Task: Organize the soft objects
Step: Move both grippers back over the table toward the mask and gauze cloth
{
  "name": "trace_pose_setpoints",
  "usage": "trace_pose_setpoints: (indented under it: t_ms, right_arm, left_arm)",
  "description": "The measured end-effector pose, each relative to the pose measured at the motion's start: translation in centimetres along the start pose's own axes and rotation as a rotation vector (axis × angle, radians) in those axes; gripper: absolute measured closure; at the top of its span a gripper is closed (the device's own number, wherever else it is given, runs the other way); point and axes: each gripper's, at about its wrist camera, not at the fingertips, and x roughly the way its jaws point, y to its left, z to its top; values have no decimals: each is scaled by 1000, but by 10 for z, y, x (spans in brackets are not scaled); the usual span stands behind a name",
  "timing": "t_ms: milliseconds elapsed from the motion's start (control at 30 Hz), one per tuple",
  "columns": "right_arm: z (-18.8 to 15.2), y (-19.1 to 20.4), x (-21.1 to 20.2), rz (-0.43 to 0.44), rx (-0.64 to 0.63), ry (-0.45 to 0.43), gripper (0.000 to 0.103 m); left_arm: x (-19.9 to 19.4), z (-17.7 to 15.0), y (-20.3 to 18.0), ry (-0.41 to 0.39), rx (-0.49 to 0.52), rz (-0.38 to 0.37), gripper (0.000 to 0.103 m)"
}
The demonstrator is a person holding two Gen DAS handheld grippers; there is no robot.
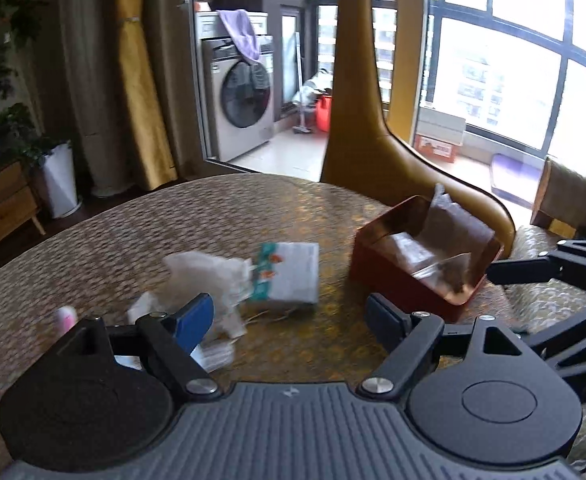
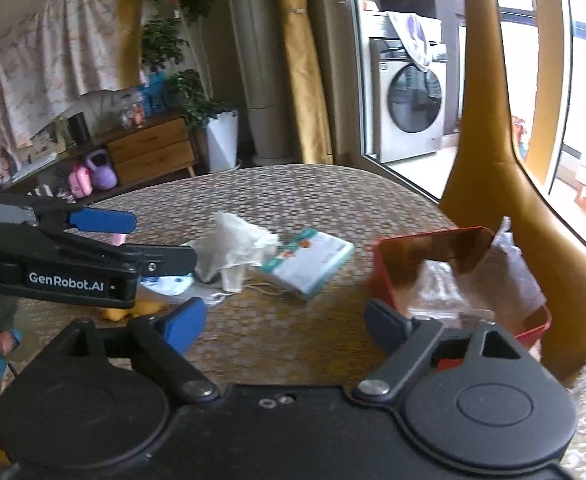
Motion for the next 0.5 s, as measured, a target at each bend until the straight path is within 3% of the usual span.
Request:
trace_pose_setpoints:
  t_ms: [333,500]
  right_arm:
    - [1,27,20,62,39,19,13]
    - [8,33,32,65,31,28,12]
  left_arm:
    - [-20,-29,58,-2,-88,-11,19]
    - [-19,-37,79,-5,-113,0,11]
